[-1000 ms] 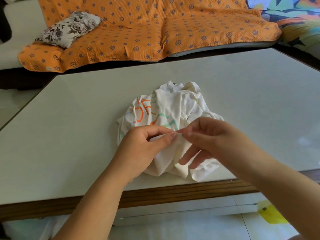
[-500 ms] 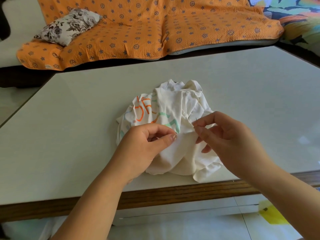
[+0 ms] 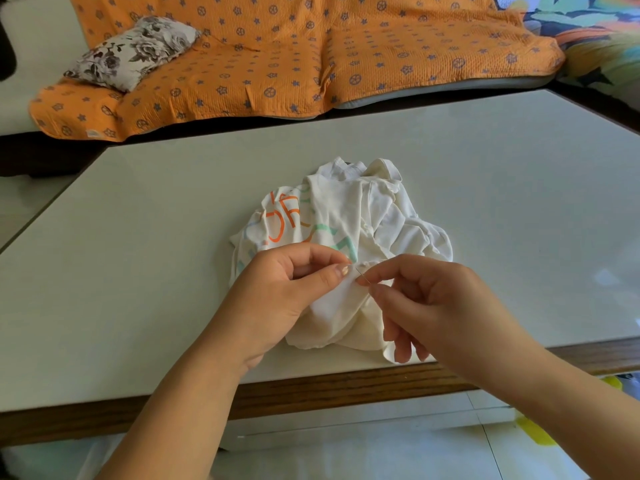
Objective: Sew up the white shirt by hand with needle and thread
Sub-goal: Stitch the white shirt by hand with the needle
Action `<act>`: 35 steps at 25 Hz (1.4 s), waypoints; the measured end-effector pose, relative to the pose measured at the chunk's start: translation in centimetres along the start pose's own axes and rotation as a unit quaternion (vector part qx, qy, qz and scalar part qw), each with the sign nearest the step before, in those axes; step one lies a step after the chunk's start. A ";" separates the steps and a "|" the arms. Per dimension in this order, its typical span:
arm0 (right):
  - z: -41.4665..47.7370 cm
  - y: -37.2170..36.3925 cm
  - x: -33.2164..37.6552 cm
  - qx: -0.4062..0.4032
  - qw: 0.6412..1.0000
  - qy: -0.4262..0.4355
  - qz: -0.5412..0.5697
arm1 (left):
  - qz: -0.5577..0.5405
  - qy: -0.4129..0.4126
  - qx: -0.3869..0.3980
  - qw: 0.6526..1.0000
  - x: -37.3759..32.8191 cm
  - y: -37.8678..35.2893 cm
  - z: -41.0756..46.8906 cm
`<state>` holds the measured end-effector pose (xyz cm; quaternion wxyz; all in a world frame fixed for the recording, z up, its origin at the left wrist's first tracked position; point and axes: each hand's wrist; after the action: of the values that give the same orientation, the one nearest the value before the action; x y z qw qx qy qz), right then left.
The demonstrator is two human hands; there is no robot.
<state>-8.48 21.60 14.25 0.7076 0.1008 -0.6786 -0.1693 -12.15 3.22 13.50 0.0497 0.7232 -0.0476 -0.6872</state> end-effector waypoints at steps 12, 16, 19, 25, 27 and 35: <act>0.2 -0.2 -0.3 0.010 1.000 -0.019 0.001 | 0.023 -0.024 0.009 0.999 0.4 0.2 0.0; 0.3 -0.7 -0.5 -0.002 0.999 -0.033 -0.001 | 0.107 -0.085 -0.008 0.991 0.4 -0.2 -0.3; 0.6 -1.1 -0.8 -0.026 0.999 -0.028 0.010 | 0.144 -0.107 -0.028 0.983 0.4 -0.7 -0.6; 0.5 -1.4 -0.9 -0.034 0.995 -0.036 0.090 | 0.089 -0.064 -0.021 0.994 0.5 -1.1 -0.5; 0.6 -1.5 -1.0 -0.031 0.992 -0.039 0.117 | 0.099 -0.077 -0.022 0.992 0.7 -1.3 -0.5; 1.4 -1.1 -0.7 -0.062 0.994 -0.031 0.083 | 0.156 -0.130 -0.037 0.978 0.4 -1.5 -0.7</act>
<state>-10.02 21.00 13.25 0.7028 -0.0053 -0.6944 -0.1544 -11.43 4.62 12.95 0.1761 0.6089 -0.1404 -0.7606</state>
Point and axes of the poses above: each hand's wrist, its own z-axis towards the middle knuckle, its own y-axis out of the back of the hand, x = y × z, and after that the axes turned 14 degrees about -x, right-handed
